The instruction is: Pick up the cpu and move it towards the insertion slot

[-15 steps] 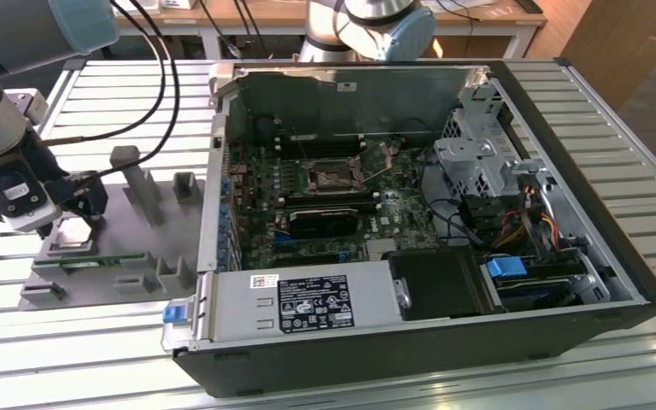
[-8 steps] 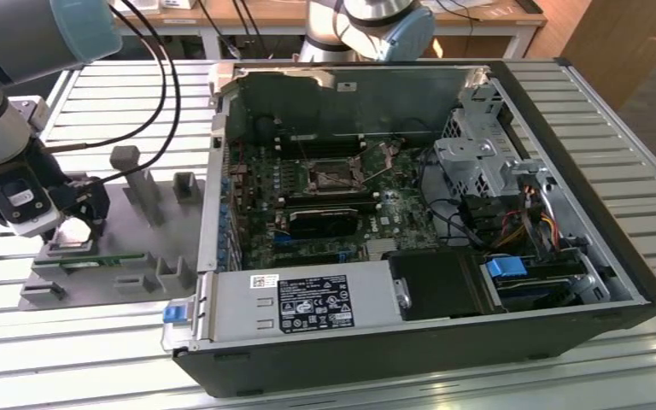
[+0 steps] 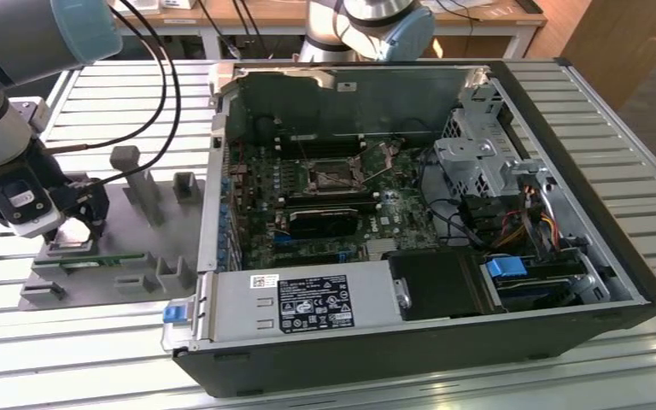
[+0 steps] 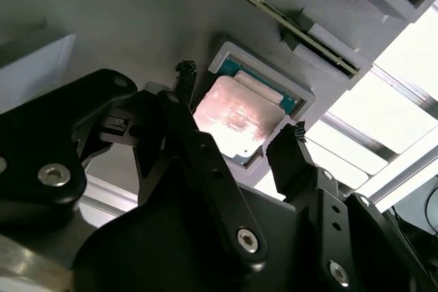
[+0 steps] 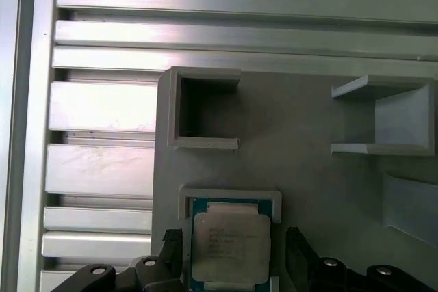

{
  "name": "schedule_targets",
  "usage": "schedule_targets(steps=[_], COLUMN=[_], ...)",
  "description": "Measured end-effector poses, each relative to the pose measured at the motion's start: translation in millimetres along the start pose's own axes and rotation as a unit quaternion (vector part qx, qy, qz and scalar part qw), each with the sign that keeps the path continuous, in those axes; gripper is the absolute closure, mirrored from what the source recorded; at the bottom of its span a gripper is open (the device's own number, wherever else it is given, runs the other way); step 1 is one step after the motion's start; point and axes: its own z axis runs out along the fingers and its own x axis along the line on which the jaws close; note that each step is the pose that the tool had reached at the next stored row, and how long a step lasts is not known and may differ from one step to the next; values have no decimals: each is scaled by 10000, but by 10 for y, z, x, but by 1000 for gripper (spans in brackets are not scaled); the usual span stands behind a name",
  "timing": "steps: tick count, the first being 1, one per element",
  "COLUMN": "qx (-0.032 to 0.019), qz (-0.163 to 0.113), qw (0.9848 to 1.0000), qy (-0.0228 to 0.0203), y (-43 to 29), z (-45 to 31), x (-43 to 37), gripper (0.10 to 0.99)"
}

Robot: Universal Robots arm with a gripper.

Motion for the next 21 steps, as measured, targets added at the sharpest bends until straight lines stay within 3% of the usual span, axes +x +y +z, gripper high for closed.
schedule_targets(steps=[5,12,21], qx=[0,-2,-1], qz=[0,0,0], qw=[10000,10000,10000], qy=[0,-2,0], y=[0,1,8], z=[0,-18,-206], x=[0,-1,-3], gripper=[545,545,545])
